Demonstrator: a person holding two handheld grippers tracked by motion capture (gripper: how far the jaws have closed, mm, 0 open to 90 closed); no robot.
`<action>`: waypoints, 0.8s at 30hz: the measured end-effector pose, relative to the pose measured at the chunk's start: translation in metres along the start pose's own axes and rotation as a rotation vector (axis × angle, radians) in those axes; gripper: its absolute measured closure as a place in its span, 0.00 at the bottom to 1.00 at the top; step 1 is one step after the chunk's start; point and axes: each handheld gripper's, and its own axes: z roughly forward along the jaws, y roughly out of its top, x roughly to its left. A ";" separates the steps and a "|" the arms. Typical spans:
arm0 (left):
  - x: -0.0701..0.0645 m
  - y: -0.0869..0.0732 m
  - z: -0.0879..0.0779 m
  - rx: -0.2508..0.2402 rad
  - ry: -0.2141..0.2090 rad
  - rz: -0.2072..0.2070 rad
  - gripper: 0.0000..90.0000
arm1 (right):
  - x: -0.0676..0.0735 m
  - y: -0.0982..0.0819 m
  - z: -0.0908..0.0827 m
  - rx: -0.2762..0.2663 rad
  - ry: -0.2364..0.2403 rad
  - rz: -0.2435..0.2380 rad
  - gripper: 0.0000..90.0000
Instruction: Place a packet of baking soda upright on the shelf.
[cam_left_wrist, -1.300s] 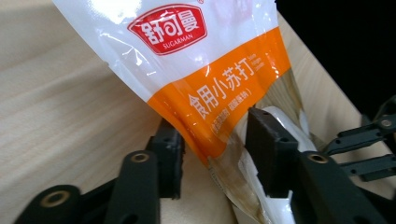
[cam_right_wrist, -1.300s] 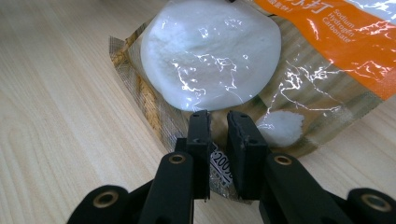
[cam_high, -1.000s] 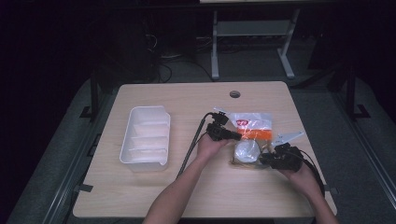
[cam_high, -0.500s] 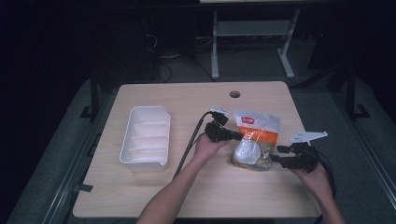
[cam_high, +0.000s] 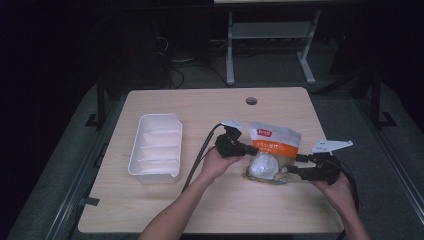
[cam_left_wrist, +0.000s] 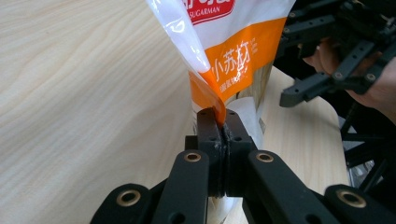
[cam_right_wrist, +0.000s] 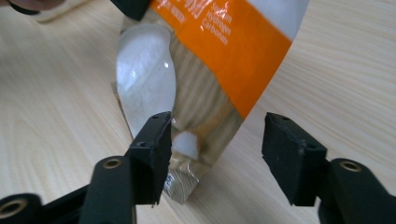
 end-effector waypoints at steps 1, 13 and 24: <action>-0.001 -0.001 0.000 0.002 -0.003 0.015 0.99 | 0.000 0.001 0.000 -0.012 0.018 0.004 0.49; -0.015 0.000 0.002 0.030 -0.020 0.084 0.98 | 0.002 0.009 0.013 -0.031 0.149 0.002 0.75; -0.016 -0.003 -0.003 0.048 0.038 0.116 0.83 | 0.006 0.011 0.012 -0.038 0.183 0.011 0.99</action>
